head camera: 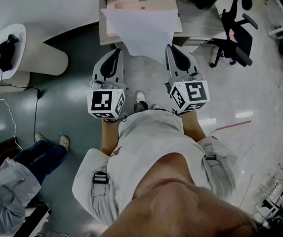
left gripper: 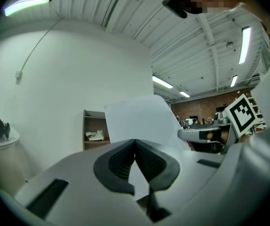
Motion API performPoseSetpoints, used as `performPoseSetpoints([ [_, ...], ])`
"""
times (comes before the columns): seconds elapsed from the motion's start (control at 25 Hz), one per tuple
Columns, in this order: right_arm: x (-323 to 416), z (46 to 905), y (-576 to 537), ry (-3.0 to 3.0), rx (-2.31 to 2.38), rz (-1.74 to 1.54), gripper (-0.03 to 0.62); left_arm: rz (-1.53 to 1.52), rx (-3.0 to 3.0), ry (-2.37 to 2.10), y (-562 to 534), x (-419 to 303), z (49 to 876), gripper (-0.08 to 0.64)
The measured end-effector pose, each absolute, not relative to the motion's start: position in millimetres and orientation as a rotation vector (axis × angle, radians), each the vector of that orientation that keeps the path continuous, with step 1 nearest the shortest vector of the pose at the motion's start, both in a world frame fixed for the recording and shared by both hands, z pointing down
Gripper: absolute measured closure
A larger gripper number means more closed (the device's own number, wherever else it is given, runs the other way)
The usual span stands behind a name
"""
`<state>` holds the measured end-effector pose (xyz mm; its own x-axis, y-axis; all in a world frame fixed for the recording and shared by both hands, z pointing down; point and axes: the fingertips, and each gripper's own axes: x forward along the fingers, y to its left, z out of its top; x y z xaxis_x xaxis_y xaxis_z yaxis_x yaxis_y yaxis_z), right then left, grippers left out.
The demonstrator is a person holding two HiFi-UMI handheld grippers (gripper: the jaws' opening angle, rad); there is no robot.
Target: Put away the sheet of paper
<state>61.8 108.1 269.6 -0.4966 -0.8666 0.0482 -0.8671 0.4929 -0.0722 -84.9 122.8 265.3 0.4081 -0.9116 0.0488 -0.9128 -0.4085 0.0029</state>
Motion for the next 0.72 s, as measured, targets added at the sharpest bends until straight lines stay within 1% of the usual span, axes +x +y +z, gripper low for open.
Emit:
performPoseSetpoints([
  [0.36,39,273,82,-2.663,1.626,0.136,0.572,0.049,2.643,-1.622,88,-105,270,0.54],
  [0.72,38,282,52,-2.627,1.645,0.167,0.572,0.084,2.66,-1.57,54,-101,277,0.54],
])
